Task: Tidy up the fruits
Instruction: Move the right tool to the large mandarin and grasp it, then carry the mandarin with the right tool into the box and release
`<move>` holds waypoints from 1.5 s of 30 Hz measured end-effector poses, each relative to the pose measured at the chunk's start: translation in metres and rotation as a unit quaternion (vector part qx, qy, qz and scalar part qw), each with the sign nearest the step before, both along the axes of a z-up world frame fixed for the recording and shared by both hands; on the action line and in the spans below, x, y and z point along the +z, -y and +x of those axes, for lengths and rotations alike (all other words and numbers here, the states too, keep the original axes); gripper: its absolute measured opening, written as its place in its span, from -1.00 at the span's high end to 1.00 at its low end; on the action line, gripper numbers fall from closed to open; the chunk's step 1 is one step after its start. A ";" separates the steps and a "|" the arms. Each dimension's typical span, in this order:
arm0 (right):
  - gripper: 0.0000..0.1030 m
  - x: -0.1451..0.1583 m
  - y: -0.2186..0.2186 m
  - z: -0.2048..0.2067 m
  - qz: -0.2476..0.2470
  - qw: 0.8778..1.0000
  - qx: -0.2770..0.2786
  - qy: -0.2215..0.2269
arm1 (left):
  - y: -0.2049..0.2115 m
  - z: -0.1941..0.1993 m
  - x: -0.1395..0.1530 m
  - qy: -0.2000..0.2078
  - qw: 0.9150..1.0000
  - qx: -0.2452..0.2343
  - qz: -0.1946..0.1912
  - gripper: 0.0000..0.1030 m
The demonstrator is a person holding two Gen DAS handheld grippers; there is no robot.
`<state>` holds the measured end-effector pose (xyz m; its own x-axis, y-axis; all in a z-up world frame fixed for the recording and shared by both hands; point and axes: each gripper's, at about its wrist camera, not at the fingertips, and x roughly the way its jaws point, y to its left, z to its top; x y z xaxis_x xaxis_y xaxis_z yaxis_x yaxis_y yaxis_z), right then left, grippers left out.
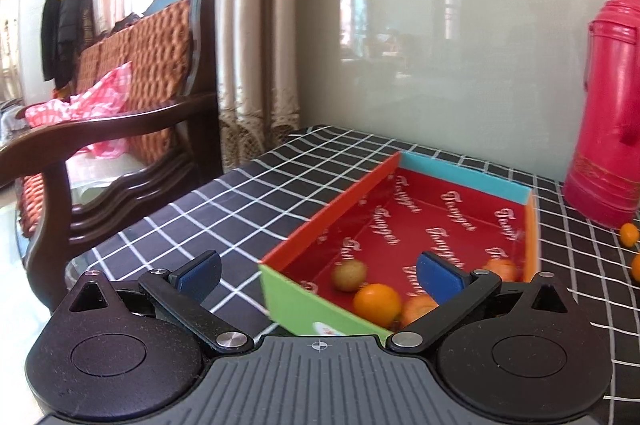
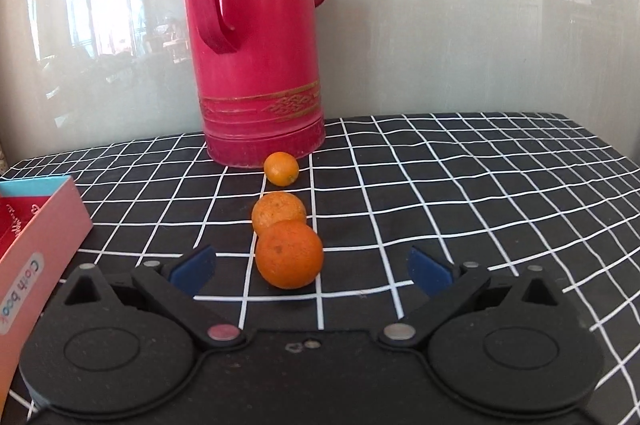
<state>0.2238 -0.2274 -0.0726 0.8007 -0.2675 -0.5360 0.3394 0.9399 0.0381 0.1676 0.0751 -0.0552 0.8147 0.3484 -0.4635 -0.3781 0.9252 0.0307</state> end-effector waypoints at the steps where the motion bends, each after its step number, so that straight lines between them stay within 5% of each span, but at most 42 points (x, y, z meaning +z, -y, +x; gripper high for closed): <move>1: -0.71 -0.001 -0.001 0.003 0.000 1.000 0.001 -0.005 | -0.003 0.000 -0.001 -0.002 1.000 0.005 0.000 -0.99; 10: -0.09 -0.014 -0.009 0.027 0.000 0.999 0.022 -0.040 | -0.029 0.000 -0.005 -0.010 0.999 0.033 -0.006 -0.99; 15: 0.35 -0.010 -0.015 0.025 -0.018 0.999 0.027 -0.024 | -0.037 0.001 -0.007 -0.015 0.999 0.041 -0.013 -0.99; 24: 0.37 -0.006 -0.017 0.021 -0.007 0.999 0.044 -0.012 | -0.039 0.001 -0.009 -0.015 0.999 0.048 -0.019 -0.99; 34: 0.37 0.024 -0.046 -0.009 -0.022 0.993 0.104 0.058 | -0.050 -0.002 -0.009 -0.016 0.997 0.066 -0.041 -0.99; 45: 0.36 0.042 -0.134 -0.031 -0.013 0.949 0.299 0.096 | -0.058 -0.005 -0.011 -0.014 0.996 0.079 -0.043 -0.99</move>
<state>0.1929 -0.0936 -0.0302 0.8959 0.2536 -0.3647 -0.2651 0.9640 0.0190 0.1630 0.1330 -0.0661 0.7390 0.4291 -0.5193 -0.5196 0.8538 -0.0340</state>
